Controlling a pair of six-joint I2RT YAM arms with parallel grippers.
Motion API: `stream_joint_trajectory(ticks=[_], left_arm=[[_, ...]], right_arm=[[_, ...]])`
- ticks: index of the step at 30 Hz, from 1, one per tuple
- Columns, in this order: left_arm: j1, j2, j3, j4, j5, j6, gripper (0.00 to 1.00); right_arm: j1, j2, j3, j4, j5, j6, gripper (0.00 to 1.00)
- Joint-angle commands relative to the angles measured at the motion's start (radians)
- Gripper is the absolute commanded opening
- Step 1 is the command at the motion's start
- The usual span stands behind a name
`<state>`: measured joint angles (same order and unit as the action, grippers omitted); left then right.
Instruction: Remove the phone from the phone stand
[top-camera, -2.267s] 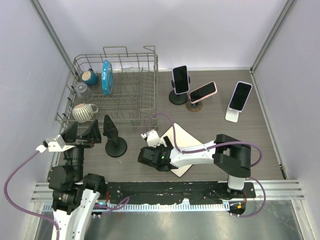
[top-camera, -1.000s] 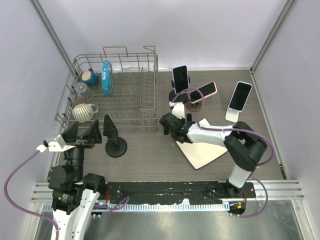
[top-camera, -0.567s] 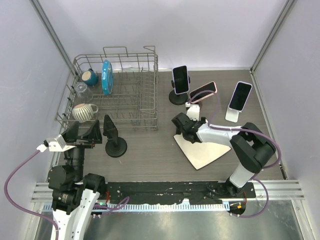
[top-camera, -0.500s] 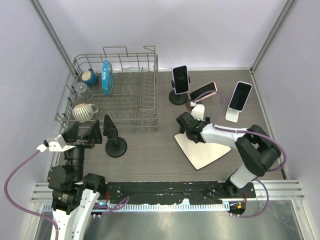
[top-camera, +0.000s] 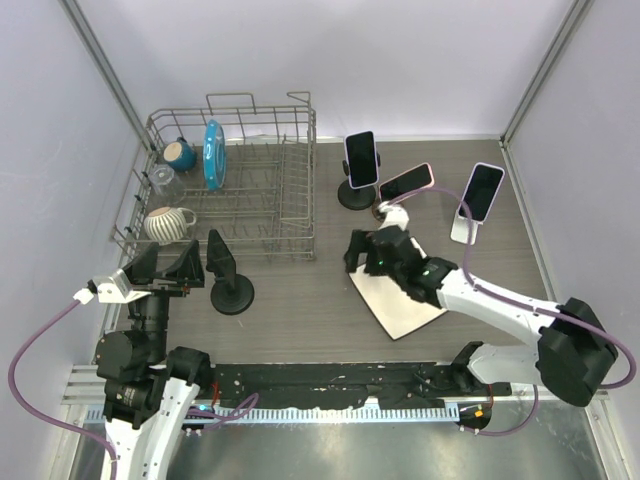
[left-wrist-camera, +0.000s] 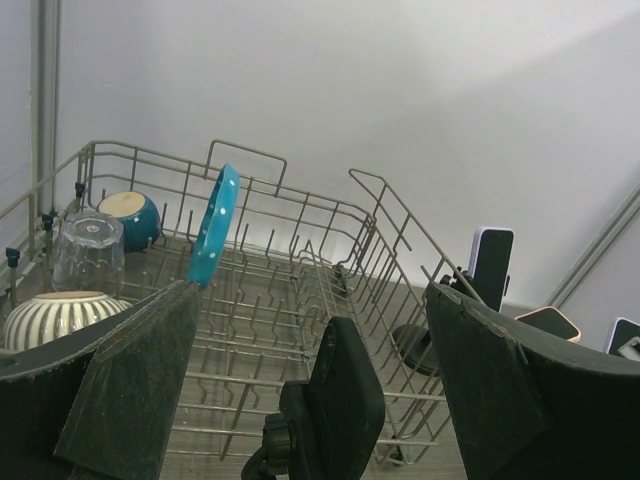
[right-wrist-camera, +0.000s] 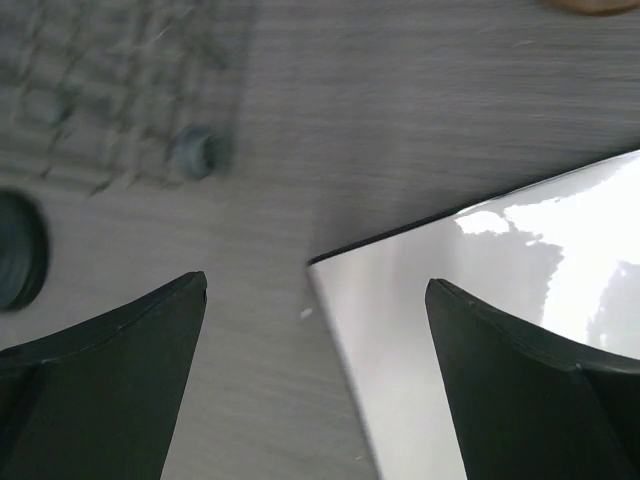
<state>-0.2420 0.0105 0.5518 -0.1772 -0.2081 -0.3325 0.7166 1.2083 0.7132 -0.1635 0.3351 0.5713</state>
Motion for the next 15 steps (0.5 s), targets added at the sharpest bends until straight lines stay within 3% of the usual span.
stream_joint_trajectory(ticks=[1,8,15], left_arm=[[-0.005,-0.055,0.020,0.016,0.015,0.012,1.00],[-0.005,-0.055,0.020,0.015,0.012,0.012,1.00],[-0.003,-0.055,0.022,0.012,0.010,0.013,1.00]], right_arm=[[0.153,0.060,0.012,0.140,-0.191,-0.002,0.97],[0.250,0.252,0.012,0.327,-0.266,0.085,0.97],[0.250,0.344,0.025,0.248,-0.086,0.107,0.97]])
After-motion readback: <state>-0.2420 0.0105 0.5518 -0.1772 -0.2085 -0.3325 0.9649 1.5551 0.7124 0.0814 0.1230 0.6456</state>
